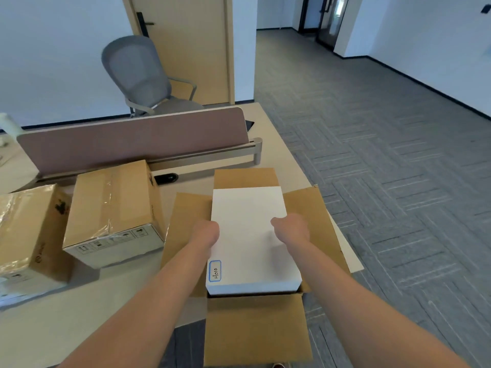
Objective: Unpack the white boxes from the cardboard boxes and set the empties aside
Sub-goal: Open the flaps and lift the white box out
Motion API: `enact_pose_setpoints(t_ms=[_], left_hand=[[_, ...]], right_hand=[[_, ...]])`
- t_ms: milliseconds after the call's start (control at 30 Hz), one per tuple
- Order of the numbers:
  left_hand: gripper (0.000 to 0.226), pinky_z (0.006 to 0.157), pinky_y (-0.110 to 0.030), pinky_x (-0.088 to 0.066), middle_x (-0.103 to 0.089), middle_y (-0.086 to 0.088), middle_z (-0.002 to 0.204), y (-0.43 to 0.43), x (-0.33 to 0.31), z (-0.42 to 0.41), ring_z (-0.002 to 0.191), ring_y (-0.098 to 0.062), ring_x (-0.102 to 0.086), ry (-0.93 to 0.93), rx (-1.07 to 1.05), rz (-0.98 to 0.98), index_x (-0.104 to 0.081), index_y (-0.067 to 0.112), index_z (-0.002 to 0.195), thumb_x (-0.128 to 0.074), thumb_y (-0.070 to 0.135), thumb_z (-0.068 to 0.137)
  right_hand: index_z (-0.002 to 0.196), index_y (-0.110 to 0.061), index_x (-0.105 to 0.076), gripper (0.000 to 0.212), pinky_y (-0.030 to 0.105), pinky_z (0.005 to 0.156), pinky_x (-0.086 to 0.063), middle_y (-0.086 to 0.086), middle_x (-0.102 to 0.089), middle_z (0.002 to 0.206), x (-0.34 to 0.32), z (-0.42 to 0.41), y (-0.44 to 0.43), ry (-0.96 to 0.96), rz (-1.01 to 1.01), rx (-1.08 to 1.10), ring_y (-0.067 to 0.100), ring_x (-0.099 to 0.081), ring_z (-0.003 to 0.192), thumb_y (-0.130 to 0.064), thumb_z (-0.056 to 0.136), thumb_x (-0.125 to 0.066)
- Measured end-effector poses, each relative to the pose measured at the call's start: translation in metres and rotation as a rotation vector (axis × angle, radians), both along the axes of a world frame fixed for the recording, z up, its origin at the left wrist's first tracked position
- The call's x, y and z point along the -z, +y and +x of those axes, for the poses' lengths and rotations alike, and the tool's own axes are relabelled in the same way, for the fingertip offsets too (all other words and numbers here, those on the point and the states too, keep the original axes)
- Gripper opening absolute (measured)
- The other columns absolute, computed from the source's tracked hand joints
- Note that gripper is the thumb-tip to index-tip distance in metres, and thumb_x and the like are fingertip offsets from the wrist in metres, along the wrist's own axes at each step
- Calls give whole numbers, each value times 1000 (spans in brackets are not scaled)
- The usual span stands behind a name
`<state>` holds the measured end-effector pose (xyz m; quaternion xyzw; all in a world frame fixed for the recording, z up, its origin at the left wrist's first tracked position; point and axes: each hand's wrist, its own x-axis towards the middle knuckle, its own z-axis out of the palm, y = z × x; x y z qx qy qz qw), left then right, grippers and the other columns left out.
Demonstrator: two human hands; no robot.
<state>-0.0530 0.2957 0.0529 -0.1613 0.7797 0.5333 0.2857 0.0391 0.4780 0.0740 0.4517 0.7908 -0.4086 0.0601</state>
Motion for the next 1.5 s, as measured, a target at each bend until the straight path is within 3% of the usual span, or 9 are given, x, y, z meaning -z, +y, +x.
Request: enact_pose_setpoints(t_ms=[133, 367, 567, 733, 833, 933, 1133, 1300, 1500], left_hand=[[21, 76, -44, -55, -67, -22, 90, -7, 7, -14, 78, -33, -65, -37, 36, 46, -61, 0, 86, -44, 1, 75], [26, 53, -25, -44, -52, -12, 64, -21, -41, 7, 57, -25, -51, 27, 119, 159, -45, 8, 65, -34, -10, 81], [29, 71, -44, -55, -69, -17, 91, -33, -60, 5, 78, -34, -67, 98, 163, 195, -62, 10, 86, -37, 0, 75], [8, 60, -33, -43, -52, -11, 78, -34, -92, 4, 68, -25, -52, 142, 89, 143, -49, 12, 82, -47, 9, 76], [10, 63, -34, -35, -45, -10, 79, -32, -111, 2, 73, -23, -43, 192, 56, 127, -47, 14, 83, -48, 11, 73], [14, 61, -30, -32, -45, -8, 69, -31, -135, -5, 65, -23, -42, 280, 37, 107, -44, 12, 71, -44, 2, 81], [8, 68, -32, -36, -52, -9, 79, -42, -170, -28, 71, -25, -46, 410, -5, -81, -48, 8, 75, -49, 7, 83], [18, 56, -28, -31, -46, -5, 68, -57, -183, -58, 61, -21, -40, 449, 26, -165, -46, 10, 68, -48, 7, 85], [24, 50, -29, -27, -42, -4, 62, -73, -181, -130, 60, -20, -40, 598, 160, -291, -41, 8, 63, -47, 4, 86]], right_hand=[[75, -7, -51, 18, 28, 56, -36, 10, -54, 87, -7, 5, -7, -9, 15, 31, 23, -49, 68, -21, 87, -55], [61, -7, -45, 28, 30, 60, -34, 5, -43, 62, -30, 17, -17, 98, -36, 195, 25, -43, 64, -9, 84, -60], [63, -11, -50, 18, 28, 59, -36, 8, -52, 69, -81, 19, -30, 199, 23, 209, 24, -51, 63, -16, 75, -62], [74, -4, -51, 20, 27, 54, -32, 7, -48, 70, -117, 10, -30, 257, -25, 155, 21, -45, 62, -10, 90, -62], [93, 0, -57, 10, 31, 68, -37, 12, -54, 87, -135, 5, -29, 295, -52, 112, 23, -49, 70, -9, 90, -62], [115, 1, -56, 30, 37, 78, -44, 11, -59, 99, -151, 0, -26, 398, -131, 110, 28, -55, 94, -12, 90, -67], [105, -5, -55, 38, 52, 90, -55, 7, -59, 94, -166, -24, -33, 438, -257, 58, 32, -58, 92, -23, 82, -78], [121, -6, -57, 49, 50, 88, -56, 8, -61, 103, -175, -51, -46, 419, -284, 45, 31, -60, 95, -27, 82, -77], [129, -10, -49, 53, 43, 66, -58, 9, -56, 114, -174, -106, -65, 388, -287, 71, 34, -60, 94, -30, 86, -71]])
